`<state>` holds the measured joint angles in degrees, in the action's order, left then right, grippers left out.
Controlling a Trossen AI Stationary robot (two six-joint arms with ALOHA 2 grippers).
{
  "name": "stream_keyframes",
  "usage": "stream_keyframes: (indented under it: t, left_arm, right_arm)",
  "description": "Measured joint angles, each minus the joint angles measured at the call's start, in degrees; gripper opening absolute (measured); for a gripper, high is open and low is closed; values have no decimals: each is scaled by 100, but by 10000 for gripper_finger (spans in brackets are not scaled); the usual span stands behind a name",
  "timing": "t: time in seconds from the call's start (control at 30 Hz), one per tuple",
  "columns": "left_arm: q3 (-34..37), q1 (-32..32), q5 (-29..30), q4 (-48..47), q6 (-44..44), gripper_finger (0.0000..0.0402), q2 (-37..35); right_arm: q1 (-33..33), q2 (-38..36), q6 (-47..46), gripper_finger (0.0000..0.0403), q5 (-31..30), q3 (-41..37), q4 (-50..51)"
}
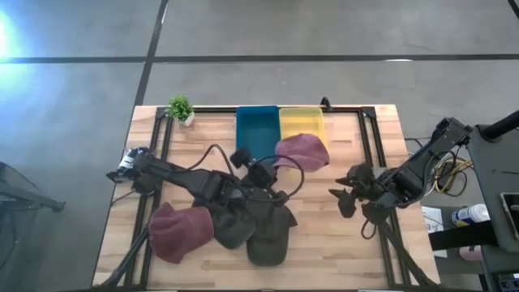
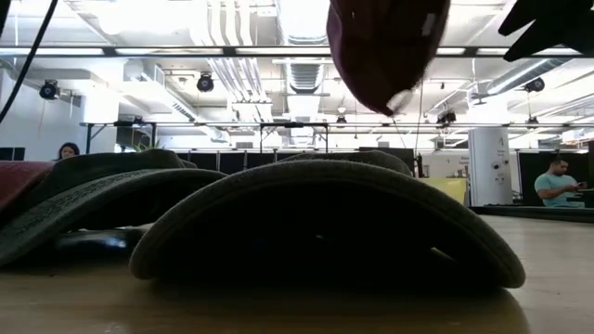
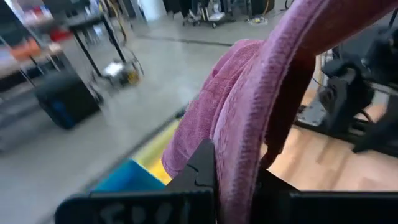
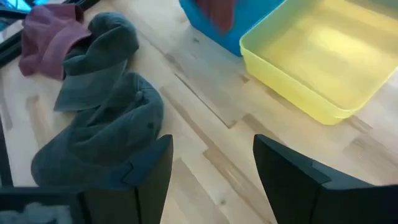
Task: Pick & Place hat
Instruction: Put the right red cap into the yellow bin
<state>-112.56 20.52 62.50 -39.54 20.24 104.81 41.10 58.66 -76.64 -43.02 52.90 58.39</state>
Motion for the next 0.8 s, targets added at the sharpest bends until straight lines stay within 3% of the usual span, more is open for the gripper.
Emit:
stream_keyframes:
  t: [0.13, 0.33, 0.5, 0.7, 0.8]
  left_arm:
    - [-268, -1, 63, 34, -692, 5, -7]
    - [-233, 119, 456, -9, -2720, 5, 20]
    - [-161, 299, 693, 56, -2871, 5, 158]
    - [-159, 536, 810, 1, -2968, 5, 390]
    - [-157, 557, 938, 1, -3457, 5, 528]
  right_arm:
    - [-2, -3, 11, 219, 133, -6, -32]
    - [-12, -52, -165, 219, 139, -6, -28]
    - [-24, -109, -390, 219, -196, -6, 10]
    - [-41, -130, -600, 219, -170, -8, -6]
    - [-50, -174, -725, 219, -147, -10, 8]
